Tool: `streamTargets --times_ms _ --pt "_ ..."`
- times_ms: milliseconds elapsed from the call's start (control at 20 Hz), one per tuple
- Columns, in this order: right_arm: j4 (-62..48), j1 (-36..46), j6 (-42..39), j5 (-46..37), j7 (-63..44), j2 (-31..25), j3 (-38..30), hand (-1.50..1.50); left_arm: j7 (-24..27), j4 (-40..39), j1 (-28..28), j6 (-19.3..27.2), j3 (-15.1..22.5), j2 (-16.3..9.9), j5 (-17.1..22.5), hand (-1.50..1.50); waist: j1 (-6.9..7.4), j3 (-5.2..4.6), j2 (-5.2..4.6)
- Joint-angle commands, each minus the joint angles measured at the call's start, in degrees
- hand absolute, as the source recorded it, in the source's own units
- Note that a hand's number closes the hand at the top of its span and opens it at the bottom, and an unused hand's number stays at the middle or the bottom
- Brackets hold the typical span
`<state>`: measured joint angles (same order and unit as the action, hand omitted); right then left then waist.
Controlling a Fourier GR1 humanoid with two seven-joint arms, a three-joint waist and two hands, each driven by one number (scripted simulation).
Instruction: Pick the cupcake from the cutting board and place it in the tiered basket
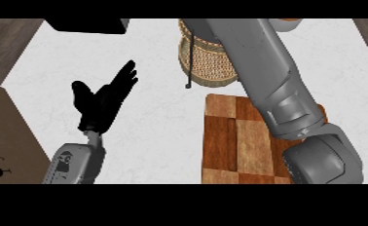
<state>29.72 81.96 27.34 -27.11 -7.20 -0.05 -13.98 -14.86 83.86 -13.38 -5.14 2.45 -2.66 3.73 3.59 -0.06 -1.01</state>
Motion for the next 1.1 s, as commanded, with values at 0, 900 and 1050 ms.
streamTargets --times_ms 0,900,1050 --pt "-0.93 2.26 6.64 -0.09 0.33 -1.25 -1.97 -1.50 1.86 -0.21 2.48 0.30 0.04 -0.14 -0.86 0.00 -1.37 0.00 0.40" --pt "24.49 -24.37 -27.78 12.13 -6.60 -23.42 -4.10 -1.50 1.88 -0.51 5.44 0.31 -5.16 -2.87 1.41 0.00 -7.41 0.09 2.05" --pt "34.00 -30.62 -33.61 15.87 -9.63 -26.97 -5.49 -1.50 2.01 2.29 7.28 0.03 -3.26 -2.08 0.80 0.00 -7.15 0.07 2.25"
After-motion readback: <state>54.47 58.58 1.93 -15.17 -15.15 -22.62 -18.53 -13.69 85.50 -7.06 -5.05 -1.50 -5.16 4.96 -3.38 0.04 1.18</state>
